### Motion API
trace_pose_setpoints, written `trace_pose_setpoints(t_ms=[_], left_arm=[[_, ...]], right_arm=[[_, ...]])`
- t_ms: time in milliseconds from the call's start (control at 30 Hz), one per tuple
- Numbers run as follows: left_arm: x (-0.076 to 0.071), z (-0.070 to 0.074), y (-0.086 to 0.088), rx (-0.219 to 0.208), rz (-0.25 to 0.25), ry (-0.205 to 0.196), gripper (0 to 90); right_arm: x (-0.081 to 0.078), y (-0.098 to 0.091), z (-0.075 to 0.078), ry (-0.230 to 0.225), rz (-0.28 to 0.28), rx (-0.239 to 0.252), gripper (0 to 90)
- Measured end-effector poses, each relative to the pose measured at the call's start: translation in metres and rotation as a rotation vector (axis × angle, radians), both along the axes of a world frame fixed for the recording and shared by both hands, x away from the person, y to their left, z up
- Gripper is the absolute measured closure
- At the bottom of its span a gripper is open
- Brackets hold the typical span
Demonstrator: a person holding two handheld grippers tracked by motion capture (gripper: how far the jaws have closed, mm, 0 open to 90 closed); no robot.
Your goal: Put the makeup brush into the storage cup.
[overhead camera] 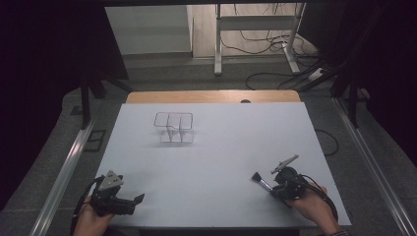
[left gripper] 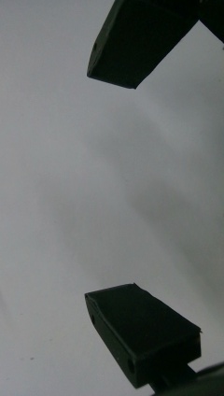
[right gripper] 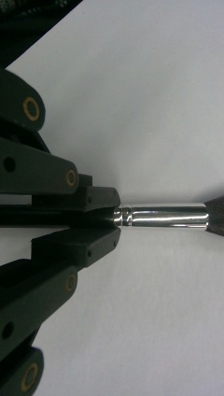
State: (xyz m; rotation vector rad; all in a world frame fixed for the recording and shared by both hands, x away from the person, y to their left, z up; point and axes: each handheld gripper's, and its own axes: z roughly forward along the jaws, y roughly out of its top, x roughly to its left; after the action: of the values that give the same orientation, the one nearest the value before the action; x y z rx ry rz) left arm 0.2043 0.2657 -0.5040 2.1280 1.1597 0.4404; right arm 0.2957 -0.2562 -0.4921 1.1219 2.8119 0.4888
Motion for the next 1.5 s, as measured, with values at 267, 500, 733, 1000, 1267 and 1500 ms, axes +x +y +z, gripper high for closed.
trace_pose_setpoints(t_ms=[267,500,733,1000,1267,1500], left_arm=[[0.000,0.001,-0.001,-0.030,-0.009,-0.014,0.6],[0.001,0.003,-0.004,-0.064,-0.011,-0.016,0.7],[0.000,0.007,-0.004,-0.056,-0.016,-0.058,0.8],[0.003,0.010,-0.010,-0.056,-0.024,-0.046,2.1],[0.006,0.011,-0.018,-0.064,-0.047,-0.023,2.2],[0.007,0.012,-0.019,-0.121,-0.063,-0.033,2.8]], right_arm=[[-0.001,-0.005,0.007,-0.045,-0.006,0.054,79.1],[-0.003,-0.008,0.014,-0.083,-0.005,0.114,79.1],[-0.003,-0.006,0.015,-0.087,0.010,0.135,79.1],[-0.004,-0.004,0.021,-0.114,0.012,0.169,79.1],[-0.005,-0.003,0.027,-0.147,0.013,0.209,79.1],[-0.005,-0.001,0.031,-0.170,-0.002,0.254,79.1]])
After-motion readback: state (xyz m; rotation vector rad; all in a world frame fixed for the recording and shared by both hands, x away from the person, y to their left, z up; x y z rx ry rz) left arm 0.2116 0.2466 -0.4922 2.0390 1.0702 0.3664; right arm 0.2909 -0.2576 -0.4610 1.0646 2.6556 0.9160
